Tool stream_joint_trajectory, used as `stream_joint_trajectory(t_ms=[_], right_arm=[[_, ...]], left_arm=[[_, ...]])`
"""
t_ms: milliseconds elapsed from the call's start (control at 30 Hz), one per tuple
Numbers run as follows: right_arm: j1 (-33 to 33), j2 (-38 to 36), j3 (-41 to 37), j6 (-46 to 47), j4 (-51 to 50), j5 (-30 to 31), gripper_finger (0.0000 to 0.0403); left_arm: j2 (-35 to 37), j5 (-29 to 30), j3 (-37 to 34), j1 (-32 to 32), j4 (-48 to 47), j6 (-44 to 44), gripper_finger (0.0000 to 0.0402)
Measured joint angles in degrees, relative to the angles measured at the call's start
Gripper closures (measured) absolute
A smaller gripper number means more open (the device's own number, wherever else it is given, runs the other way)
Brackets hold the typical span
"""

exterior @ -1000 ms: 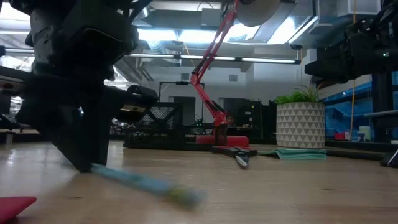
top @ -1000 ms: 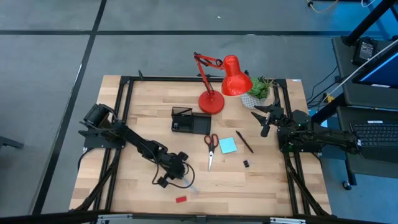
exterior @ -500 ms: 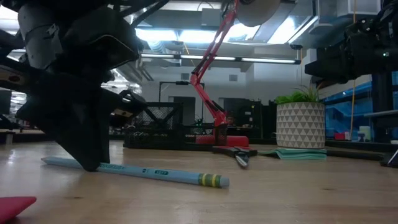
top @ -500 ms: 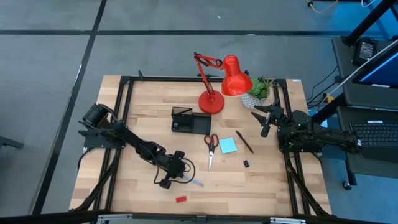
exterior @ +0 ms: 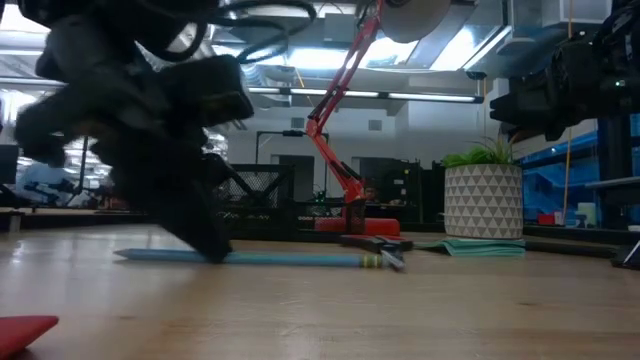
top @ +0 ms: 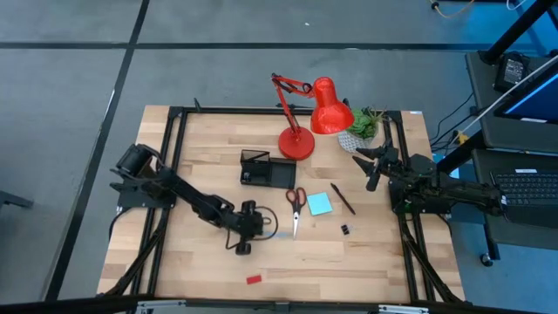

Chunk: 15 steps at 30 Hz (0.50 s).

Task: Pick and place office supplies into organizer
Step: Put the blue pencil into the black desk organizer

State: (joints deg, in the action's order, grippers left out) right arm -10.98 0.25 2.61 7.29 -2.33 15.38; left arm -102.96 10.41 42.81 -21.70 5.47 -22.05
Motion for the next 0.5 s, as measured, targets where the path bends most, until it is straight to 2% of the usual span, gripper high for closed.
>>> stream_joint_trajectory(t_ms=[133,267,400,500], right_arm=[[0.01,0.00,0.00,-0.24,0.02,0.00,0.0237],[0.00,0.06,0.00,-0.02,-0.82,-0.42,0.0237],[0.02,1.01,-0.30,0.01,-0.13,-4.11,0.0237],[0.09,2.65,-2.08,-0.07,4.41,-7.89,0.0237]], left_arm=[[-0.02,1.37,-0.07,1.94,0.25,-2.77,0.0397],[-0.02,1.07,-0.07,2.73,0.36,-0.69,0.0397],[-0.02,0.03,-0.07,2.78,0.20,0.09,0.0396],[-0.02,-0.31,-0.07,2.78,-0.16,0.16,0.0396]])
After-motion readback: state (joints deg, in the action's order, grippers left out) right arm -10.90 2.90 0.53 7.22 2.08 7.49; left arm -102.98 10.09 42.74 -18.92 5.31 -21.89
